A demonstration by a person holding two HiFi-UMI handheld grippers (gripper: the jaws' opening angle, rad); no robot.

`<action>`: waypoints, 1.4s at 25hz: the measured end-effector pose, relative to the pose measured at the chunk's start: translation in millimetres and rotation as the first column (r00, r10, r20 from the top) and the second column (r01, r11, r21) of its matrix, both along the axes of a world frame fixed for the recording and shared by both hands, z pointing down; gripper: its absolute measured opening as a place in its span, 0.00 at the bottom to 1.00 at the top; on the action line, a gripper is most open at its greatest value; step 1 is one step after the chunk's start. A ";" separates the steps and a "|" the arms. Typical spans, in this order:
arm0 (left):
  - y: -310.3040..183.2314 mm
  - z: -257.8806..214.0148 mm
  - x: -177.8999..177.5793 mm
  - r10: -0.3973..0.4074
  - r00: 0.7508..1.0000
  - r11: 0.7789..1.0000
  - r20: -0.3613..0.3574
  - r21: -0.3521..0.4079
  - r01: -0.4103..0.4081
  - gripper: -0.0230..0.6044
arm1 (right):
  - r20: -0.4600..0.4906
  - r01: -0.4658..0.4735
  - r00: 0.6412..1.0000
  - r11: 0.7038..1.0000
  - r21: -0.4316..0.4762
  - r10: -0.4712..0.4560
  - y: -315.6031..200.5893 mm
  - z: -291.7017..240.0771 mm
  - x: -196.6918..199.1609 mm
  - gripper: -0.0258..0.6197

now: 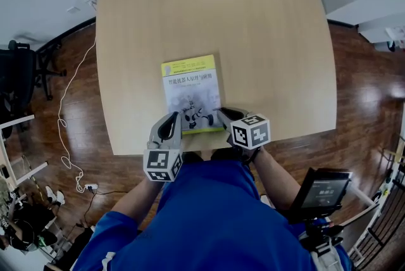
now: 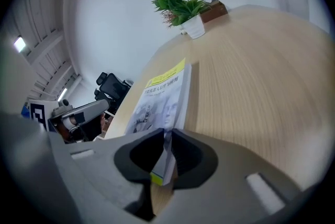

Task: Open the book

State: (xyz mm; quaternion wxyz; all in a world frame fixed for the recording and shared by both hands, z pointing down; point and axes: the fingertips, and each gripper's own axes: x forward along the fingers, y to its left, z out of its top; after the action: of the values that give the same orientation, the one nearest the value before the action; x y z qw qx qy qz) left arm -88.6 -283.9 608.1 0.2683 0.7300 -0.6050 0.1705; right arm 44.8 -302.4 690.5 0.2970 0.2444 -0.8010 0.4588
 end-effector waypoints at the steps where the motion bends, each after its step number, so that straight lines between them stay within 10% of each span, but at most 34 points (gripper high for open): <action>1: 0.2 -0.5 -0.3 -0.001 1.000 1.000 0.001 0.001 0.001 0.05 | 0.002 0.006 1.000 1.000 -0.010 -0.006 0.0 0.9 0.3 0.12; 35: 2.5 -5.5 -7.5 -0.040 0.999 0.999 0.005 0.018 0.040 0.05 | 0.091 0.099 0.991 0.994 -0.045 -0.094 10.5 -13.7 -9.1 0.06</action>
State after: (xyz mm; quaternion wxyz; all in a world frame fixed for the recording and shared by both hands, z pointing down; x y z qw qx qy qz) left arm -96.1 -281.4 602.6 0.2635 0.7196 -0.6217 0.1620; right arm 35.7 -291.8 676.8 0.2890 0.1774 -0.8126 0.4740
